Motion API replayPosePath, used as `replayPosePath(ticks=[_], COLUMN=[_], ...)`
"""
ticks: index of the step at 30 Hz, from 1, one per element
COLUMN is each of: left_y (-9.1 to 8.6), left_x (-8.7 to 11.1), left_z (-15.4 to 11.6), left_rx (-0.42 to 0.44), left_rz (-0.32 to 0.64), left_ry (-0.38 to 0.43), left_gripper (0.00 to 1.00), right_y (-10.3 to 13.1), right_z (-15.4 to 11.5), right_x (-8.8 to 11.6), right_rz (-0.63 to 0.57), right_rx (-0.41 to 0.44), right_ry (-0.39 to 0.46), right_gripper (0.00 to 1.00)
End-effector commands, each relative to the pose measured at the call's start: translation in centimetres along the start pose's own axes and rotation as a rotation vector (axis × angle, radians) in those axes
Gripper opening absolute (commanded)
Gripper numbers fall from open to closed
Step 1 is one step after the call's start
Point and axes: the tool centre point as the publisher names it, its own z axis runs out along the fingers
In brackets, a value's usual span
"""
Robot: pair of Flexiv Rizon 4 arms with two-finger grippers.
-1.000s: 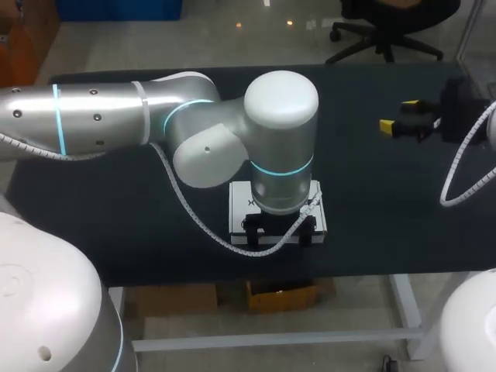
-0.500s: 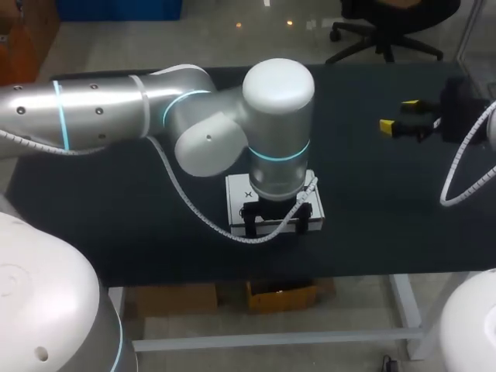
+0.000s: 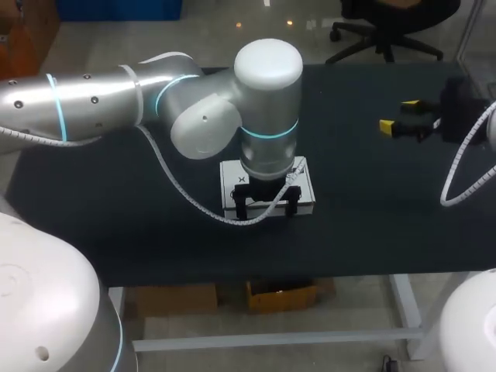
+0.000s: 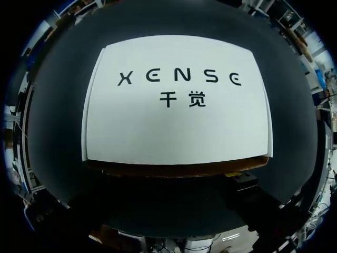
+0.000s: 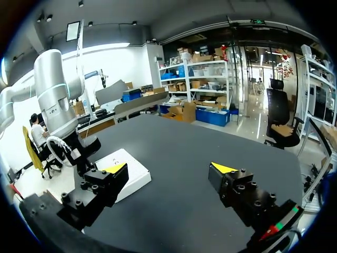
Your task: Assemble the packaging by folding the flat box into shape, placing the metal phone stand inside, and closing the box properly
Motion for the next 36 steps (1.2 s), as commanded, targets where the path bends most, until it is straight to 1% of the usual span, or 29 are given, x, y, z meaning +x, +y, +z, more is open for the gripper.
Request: replayPosePath(ticks=[1,8,33,36], left_y=[-1.5,-3.3,-3.3,-3.6], left_x=[0.0,-0.5,-0.5,-0.2], left_z=[0.4,0.4,0.4,0.3], left_rx=[-0.016,-0.024,-0.024,-0.018], left_rz=[0.006,0.010,0.010,0.005], left_ry=[-0.001,0.003,0.003,0.014], left_gripper=[1.00,1.00,1.00,1.00], right_y=[-0.1,-0.1,-0.1,-0.1], right_z=[-0.1,-0.1,-0.1,-0.1], right_x=[-0.1,-0.1,-0.1,-0.1], right_rz=[0.000,0.000,0.000,0.000], right_rx=[-0.005,-0.005,-0.005,-0.005], right_ry=[0.004,0.004,0.004,0.004], right_gripper=[1.00,1.00,1.00,1.00])
